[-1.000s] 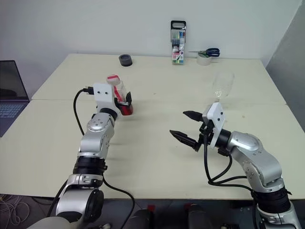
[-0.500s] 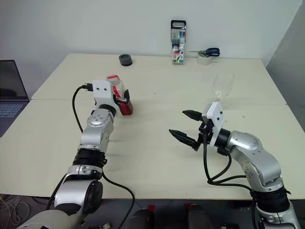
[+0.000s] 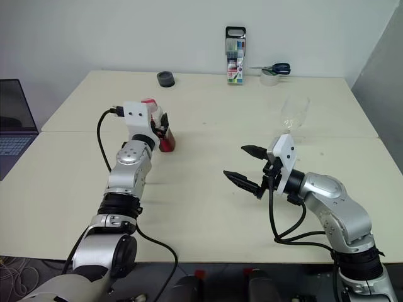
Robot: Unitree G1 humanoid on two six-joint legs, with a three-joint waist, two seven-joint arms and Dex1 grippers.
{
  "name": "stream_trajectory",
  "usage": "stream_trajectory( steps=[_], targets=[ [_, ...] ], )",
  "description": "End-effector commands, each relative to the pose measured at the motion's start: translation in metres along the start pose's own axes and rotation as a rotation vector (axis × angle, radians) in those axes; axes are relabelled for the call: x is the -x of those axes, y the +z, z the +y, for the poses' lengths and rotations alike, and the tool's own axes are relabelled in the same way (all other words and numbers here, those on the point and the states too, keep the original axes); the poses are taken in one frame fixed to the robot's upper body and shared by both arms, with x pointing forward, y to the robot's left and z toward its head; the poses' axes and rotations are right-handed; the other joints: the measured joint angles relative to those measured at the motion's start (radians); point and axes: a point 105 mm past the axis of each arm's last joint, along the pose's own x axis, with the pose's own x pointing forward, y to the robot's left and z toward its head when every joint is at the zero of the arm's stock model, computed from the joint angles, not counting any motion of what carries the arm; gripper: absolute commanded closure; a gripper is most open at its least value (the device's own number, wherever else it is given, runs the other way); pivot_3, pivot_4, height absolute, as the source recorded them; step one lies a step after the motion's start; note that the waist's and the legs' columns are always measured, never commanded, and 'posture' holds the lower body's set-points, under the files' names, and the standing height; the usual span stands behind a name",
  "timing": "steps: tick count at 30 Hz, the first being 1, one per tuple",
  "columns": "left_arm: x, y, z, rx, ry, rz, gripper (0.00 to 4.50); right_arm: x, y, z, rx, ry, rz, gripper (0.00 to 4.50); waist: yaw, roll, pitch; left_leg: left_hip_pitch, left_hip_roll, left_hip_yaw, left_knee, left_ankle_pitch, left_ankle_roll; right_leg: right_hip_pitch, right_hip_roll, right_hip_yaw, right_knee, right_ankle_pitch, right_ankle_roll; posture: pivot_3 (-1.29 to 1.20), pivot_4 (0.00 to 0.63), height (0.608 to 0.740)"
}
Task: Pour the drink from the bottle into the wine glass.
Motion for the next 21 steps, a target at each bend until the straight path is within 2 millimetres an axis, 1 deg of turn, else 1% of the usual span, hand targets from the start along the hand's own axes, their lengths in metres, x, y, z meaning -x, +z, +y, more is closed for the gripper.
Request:
stream_trajectory(
  steps=[1,2,3,9,11,13,15,17,18,20,21],
  targets=[
    [-0.003,0.018,0.001,-0.007,0.001,-0.06,2.46,0.001,0.014,0.003,0.041,0.01,-0.034,0.0,-0.002,0.0,0.0,0.0,0.0,0.0,0.0,0.0,0.0,0.0,0.0,0.0,0.0,0.0,0.0,0.0,0.15,0.74],
    [-0.003,0.018,0.001,-0.008,0.0,-0.06,2.6,0.001,0.014,0.003,0.042,0.01,-0.034,0.0,-0.002,0.0,0.0,0.0,0.0,0.0,0.0,0.0,0.0,0.0,0.0,0.0,0.0,0.0,0.0,0.0,0.15,0.74],
    [-0.003,0.018,0.0,-0.011,-0.005,-0.065,2.62,0.001,0.014,0.003,0.042,0.009,-0.035,0.0,-0.002,0.0,0.0,0.0,0.0,0.0,0.0,0.0,0.0,0.0,0.0,0.0,0.0,0.0,0.0,0.0,0.15,0.74],
    [0.007,0.014,-0.007,-0.083,-0.087,-0.083,2.63,0.002,0.017,0.003,0.051,-0.007,-0.043,0.0,-0.002,0.0,0.0,0.0,0.0,0.0,0.0,0.0,0.0,0.0,0.0,0.0,0.0,0.0,0.0,0.0,0.15,0.74],
    [0.013,0.01,-0.012,-0.057,-0.149,-0.076,2.63,0.003,0.019,0.002,0.059,-0.027,-0.046,0.0,-0.002,0.0,0.0,0.0,0.0,0.0,0.0,0.0,0.0,0.0,0.0,0.0,0.0,0.0,0.0,0.0,0.15,0.74],
    [0.021,0.012,-0.028,0.007,-0.282,-0.076,2.63,0.006,0.02,-0.002,0.072,-0.065,-0.043,0.0,0.0,0.0,0.0,0.0,0.0,0.0,0.0,0.0,0.0,0.0,0.0,0.0,0.0,0.0,0.0,0.0,0.15,0.74],
    [0.031,0.019,-0.051,0.046,-0.443,-0.096,2.63,0.011,0.022,-0.005,0.087,-0.104,-0.042,0.0,0.001,0.0,0.0,0.0,0.0,0.0,0.0,0.0,-0.001,0.0,-0.001,0.0,0.0,0.0,0.0,0.0,0.15,0.74],
    [0.042,0.026,-0.074,0.056,-0.612,-0.113,2.63,0.016,0.027,-0.008,0.1,-0.152,-0.053,0.0,0.008,0.0,0.0,-0.002,-0.001,-0.001,0.001,0.0,-0.001,0.0,-0.001,0.0,0.0,0.0,0.0,0.0,0.15,0.74],
    [0.045,0.028,-0.08,0.057,-0.659,-0.116,2.63,0.017,0.028,-0.009,0.102,-0.168,-0.057,0.0,0.011,0.0,0.0,-0.003,-0.001,-0.002,0.002,0.0,-0.001,0.0,-0.001,-0.001,0.0,0.0,0.0,0.0,0.15,0.74],
    [0.058,0.04,-0.101,0.081,-0.852,-0.139,2.63,0.019,0.036,-0.009,0.102,-0.194,-0.063,0.0,0.011,0.0,0.0,-0.004,-0.002,-0.002,0.003,0.0,-0.001,0.0,-0.001,0.0,0.0,0.0,0.0,0.0,0.15,0.74],
    [0.062,0.044,-0.107,0.085,-0.913,-0.147,2.63,0.019,0.038,-0.009,0.1,-0.201,-0.064,0.0,0.009,0.0,0.0,-0.004,-0.002,-0.002,0.003,0.0,-0.001,0.0,-0.001,0.0,0.0,0.0,0.0,0.0,0.15,0.74]
  ],
)
